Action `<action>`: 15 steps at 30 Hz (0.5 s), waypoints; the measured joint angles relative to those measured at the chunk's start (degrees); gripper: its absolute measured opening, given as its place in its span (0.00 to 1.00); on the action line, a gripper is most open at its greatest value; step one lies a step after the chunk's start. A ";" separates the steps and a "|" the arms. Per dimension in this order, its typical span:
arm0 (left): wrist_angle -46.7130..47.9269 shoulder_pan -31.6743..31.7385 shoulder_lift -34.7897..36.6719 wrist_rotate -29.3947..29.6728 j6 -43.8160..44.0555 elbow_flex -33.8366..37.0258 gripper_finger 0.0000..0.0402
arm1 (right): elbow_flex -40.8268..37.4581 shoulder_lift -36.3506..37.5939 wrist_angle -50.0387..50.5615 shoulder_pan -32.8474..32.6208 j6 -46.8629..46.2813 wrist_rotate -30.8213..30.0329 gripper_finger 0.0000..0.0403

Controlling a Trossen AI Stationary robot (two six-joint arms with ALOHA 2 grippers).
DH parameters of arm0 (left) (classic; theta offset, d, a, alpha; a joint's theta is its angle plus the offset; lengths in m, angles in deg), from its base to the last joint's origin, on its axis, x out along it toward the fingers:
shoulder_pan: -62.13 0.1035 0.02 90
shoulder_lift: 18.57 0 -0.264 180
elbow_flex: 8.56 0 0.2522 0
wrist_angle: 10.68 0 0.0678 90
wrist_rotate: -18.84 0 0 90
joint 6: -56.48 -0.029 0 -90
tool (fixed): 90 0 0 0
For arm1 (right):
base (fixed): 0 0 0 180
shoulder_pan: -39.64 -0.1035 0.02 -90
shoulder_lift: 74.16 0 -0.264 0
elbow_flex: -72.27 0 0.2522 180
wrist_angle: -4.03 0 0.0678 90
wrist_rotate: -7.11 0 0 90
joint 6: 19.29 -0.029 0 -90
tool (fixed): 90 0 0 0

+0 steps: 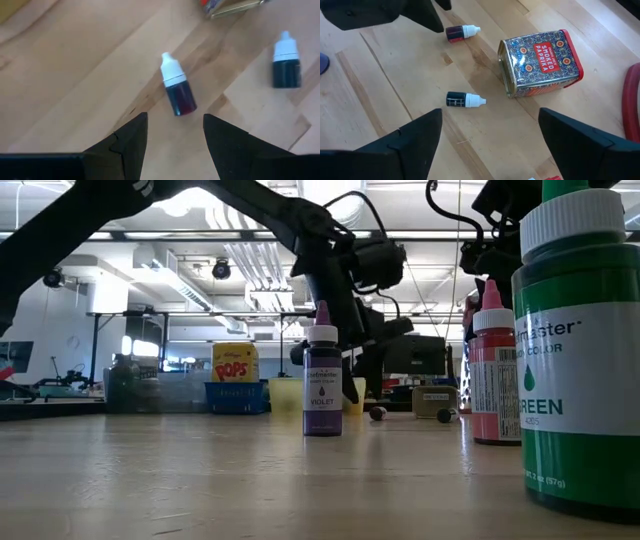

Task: Pick & Place Kitchen Items
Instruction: Put the small violet food coloring bottle into the yellow bin

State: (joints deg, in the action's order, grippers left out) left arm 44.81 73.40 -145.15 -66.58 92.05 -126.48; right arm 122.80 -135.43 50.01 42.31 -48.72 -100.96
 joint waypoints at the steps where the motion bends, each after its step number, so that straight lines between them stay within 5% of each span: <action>1: -0.59 -0.05 0.00 0.00 0.14 0.30 0.49 | 0.00 0.00 0.00 0.00 0.00 0.01 0.80; 15: -7.61 -0.13 -0.19 0.02 0.07 3.18 0.49 | 0.00 0.00 0.00 0.00 0.00 0.01 0.68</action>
State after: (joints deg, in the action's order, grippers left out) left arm 37.20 73.27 -145.34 -66.56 92.12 -123.31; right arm 122.80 -135.43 50.01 42.31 -48.72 -100.95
